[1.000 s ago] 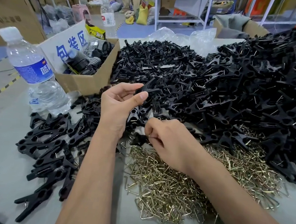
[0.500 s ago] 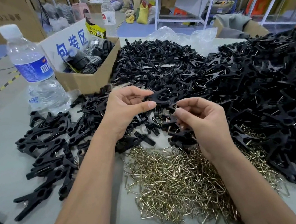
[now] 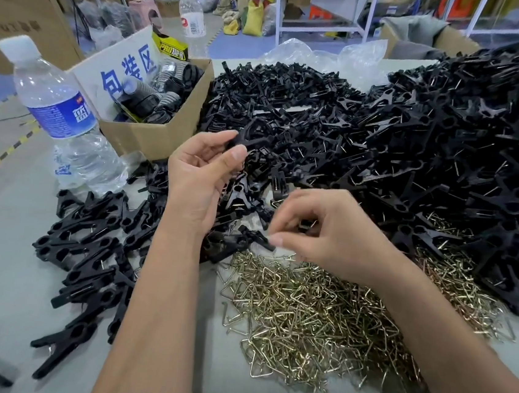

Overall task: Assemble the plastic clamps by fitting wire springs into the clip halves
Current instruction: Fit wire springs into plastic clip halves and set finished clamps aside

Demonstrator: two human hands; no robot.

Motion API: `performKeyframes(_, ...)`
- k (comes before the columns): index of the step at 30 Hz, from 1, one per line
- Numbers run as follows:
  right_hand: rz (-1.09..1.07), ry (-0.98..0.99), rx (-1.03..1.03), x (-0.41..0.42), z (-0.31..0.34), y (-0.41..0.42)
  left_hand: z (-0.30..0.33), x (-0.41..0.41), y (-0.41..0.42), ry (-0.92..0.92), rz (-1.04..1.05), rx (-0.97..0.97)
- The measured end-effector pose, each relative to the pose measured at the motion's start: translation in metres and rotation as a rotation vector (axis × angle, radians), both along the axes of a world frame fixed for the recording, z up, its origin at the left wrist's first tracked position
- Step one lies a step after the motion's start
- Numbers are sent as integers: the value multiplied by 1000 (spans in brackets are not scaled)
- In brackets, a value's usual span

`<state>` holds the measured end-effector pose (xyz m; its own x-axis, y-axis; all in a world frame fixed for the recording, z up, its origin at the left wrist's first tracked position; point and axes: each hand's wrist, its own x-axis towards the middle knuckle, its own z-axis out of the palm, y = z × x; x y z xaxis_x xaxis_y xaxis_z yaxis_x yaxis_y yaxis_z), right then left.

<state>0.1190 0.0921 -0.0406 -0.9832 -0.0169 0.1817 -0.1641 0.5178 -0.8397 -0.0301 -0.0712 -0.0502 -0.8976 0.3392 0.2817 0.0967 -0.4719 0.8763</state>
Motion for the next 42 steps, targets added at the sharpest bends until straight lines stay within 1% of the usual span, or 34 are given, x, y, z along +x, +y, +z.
performKeyframes(3,187,-181,452,0,4,-9,0,0,2,7,5,-17)
performKeyframes(4,213,-205,528,-1,3,-12,0,1,3,10,6,-28)
performKeyframes(5,213,-188,532,-1,3,-15,0,1,4,17,5,-39)
performKeyframes(6,200,-151,488,-1,3,-16,0,2,4,26,2,-48)
performKeyframes(8,146,-103,315,0,4,-13,0,4,6,41,-7,-65)
performKeyframes(11,66,-110,44,3,6,-1,1,4,7,46,-18,-91)
performKeyframes(14,62,-145,-137,5,8,12,0,4,8,50,-33,-111)
performKeyframes(17,8,-124,-203,6,7,19,0,6,10,63,-72,-123)
performKeyframes(19,-76,-65,-159,5,6,20,-2,6,10,74,-91,-144)
performKeyframes(21,-108,-14,-124,4,4,22,-3,5,11,100,-92,-173)
performKeyframes(23,-143,16,-136,2,1,24,-4,5,12,135,-90,-200)
performKeyframes(24,-182,26,-172,0,-2,25,-4,5,13,149,-93,-210)
performKeyframes(27,-287,19,-370,-1,-5,30,-7,6,15,177,-102,-235)
performKeyframes(28,-277,11,-373,0,-5,32,-8,5,16,184,-103,-245)
performKeyframes(29,-249,4,-295,1,-4,32,-9,5,16,190,-104,-256)
performKeyframes(32,-214,14,195,4,-3,31,-11,5,18,206,-107,-281)
performKeyframes(33,-215,13,310,4,0,31,-12,5,18,210,-105,-291)
performKeyframes(35,-198,-8,457,3,6,31,-13,5,18,213,-102,-307)
performKeyframes(38,-227,-30,594,2,15,34,-13,4,18,208,-109,-333)
performKeyframes(40,-293,-6,584,3,19,35,-12,5,19,211,-141,-355)
performKeyframes(42,-293,-12,535,4,21,36,-12,6,19,218,-158,-372)
